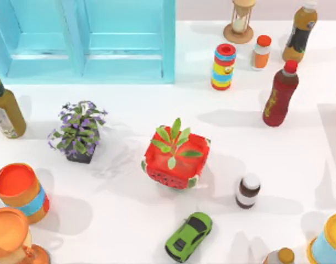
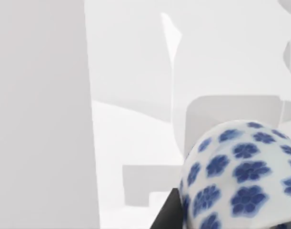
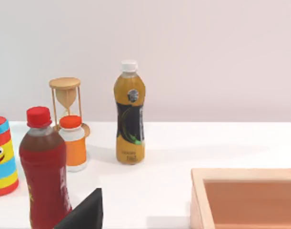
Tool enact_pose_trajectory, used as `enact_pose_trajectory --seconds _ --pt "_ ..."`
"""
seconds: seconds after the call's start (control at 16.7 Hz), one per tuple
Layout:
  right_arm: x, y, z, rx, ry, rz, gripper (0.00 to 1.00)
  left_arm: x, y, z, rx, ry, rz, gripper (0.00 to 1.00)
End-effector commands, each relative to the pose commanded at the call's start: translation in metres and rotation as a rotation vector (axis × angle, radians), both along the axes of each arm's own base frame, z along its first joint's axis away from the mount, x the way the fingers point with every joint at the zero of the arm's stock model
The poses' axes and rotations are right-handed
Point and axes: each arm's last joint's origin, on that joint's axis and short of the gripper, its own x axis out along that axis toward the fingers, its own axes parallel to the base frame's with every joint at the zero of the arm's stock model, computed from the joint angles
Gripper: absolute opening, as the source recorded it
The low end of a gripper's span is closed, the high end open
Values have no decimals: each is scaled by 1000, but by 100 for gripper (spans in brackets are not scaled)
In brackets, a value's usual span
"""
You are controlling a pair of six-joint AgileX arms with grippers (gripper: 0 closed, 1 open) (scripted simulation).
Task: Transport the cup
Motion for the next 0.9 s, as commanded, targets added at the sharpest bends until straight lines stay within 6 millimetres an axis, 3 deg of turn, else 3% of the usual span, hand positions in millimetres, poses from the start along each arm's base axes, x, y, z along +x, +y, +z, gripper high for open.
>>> enact_pose_trajectory --seconds 0.12,0.9 --pt "0 0 0 0 0 0 100 0 0 0 0 0 0 0" --pt "0 0 0 0 0 0 100 0 0 0 0 0 0 98"
